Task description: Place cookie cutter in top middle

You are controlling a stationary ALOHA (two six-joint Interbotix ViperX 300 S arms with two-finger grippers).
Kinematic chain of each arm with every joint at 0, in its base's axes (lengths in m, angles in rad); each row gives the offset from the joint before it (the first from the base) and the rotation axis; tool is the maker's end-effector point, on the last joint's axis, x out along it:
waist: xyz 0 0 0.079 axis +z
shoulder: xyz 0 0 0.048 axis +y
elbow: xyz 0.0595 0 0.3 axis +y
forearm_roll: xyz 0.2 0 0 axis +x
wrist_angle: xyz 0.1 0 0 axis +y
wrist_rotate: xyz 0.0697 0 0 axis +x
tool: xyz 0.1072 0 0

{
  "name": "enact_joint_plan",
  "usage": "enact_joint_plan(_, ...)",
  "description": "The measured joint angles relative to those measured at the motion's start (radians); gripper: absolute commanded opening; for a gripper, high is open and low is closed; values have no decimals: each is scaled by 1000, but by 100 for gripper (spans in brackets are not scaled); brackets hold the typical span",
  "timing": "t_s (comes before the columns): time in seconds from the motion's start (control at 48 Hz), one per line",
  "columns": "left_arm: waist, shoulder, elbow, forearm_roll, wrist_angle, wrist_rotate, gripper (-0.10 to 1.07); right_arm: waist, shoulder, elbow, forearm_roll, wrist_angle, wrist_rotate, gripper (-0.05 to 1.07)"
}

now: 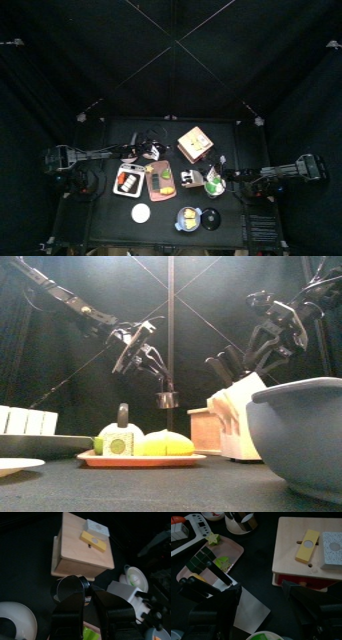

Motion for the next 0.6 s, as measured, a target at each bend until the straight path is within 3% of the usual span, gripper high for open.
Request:
enact_joint_plan(0.312, 28, 115, -64, -14, 46, 2, 56, 0, -8, 5, 3, 0, 0, 95)
enact_joint_plan(0.604, 38, 143, -72, -18, 55, 2, 64, 0, -8, 5, 5, -3, 0, 95)
